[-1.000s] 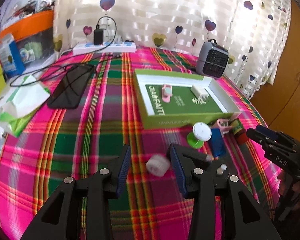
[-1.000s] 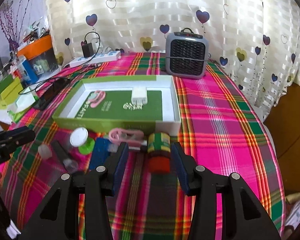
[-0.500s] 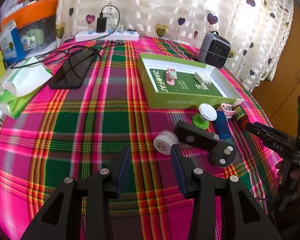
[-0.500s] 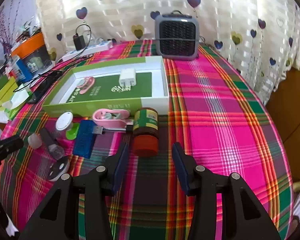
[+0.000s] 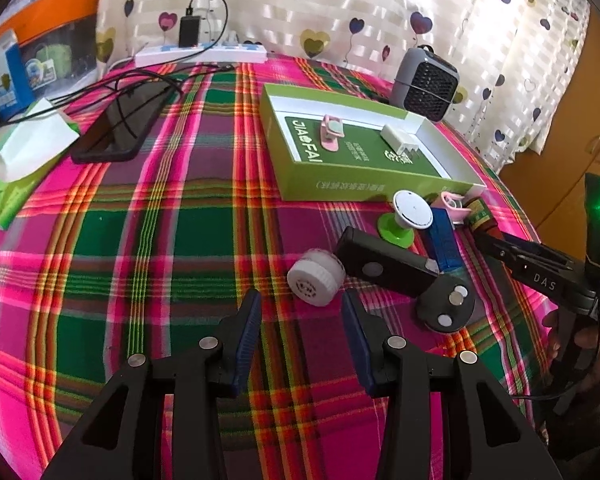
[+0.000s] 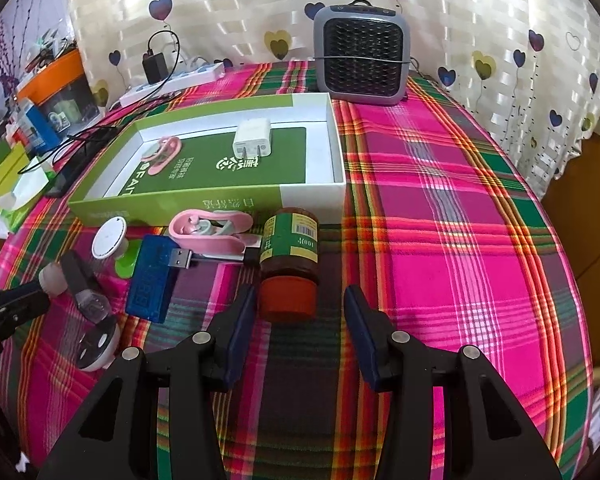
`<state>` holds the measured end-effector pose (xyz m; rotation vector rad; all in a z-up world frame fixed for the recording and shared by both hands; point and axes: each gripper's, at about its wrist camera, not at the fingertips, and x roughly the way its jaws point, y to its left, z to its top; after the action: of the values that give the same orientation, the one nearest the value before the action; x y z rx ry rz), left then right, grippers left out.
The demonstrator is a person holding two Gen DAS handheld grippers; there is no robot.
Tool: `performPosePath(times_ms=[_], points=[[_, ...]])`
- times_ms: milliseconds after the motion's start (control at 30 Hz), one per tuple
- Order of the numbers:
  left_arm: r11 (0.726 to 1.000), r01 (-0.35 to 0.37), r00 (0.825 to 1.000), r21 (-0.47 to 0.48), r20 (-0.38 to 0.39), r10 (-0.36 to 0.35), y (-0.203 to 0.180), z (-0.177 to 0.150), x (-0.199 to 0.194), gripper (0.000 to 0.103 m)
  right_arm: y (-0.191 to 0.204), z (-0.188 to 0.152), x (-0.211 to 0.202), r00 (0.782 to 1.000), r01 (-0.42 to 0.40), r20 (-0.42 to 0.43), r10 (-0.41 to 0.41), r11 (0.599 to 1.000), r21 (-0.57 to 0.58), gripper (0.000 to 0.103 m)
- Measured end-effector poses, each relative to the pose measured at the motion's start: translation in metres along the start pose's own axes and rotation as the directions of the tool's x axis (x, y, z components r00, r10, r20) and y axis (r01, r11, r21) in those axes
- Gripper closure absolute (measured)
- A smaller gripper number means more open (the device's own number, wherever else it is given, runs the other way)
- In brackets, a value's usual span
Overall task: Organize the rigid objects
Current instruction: 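Move both tools back toward the remaining items on the table, then grasp the brown jar with the right tool while the left tool grasps the white round container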
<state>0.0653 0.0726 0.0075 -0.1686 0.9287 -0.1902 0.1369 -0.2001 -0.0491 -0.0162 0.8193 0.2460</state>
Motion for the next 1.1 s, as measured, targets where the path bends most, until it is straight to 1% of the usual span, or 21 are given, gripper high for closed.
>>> performPosePath(times_ms=[167,333,500,900,1100], points=[[1.000,-0.008,1.000,0.009,-0.001,0.008,-0.001,0.005,0.004,0.063,0.001,0.003,0.005,1.000,0.009,-0.012,-0.009,1.000,-0.004,0.057],[0.999,-0.022,1.000,0.039,-0.002,0.023,-0.006,0.010,0.010,0.063,-0.001,0.007,0.008,1.000,0.017,-0.010,-0.017,1.000,-0.002,0.057],[0.999,-0.022,1.000,0.023,0.001,0.022,-0.005,0.014,0.013,0.063,-0.001,0.009,0.010,1.000,0.025,-0.006,-0.025,1.000,-0.006,0.057],[1.000,-0.022,1.000,0.021,0.008,0.022,-0.005,0.014,0.013,0.063,-0.002,0.011,0.012,0.999,0.036,-0.003,-0.036,0.999,-0.005,0.057],[1.000,-0.029,1.000,0.006,0.011,0.029,-0.001,0.013,0.012,0.071,-0.002,0.011,0.012,0.999,0.033,-0.003,-0.033,0.999,-0.002,0.057]])
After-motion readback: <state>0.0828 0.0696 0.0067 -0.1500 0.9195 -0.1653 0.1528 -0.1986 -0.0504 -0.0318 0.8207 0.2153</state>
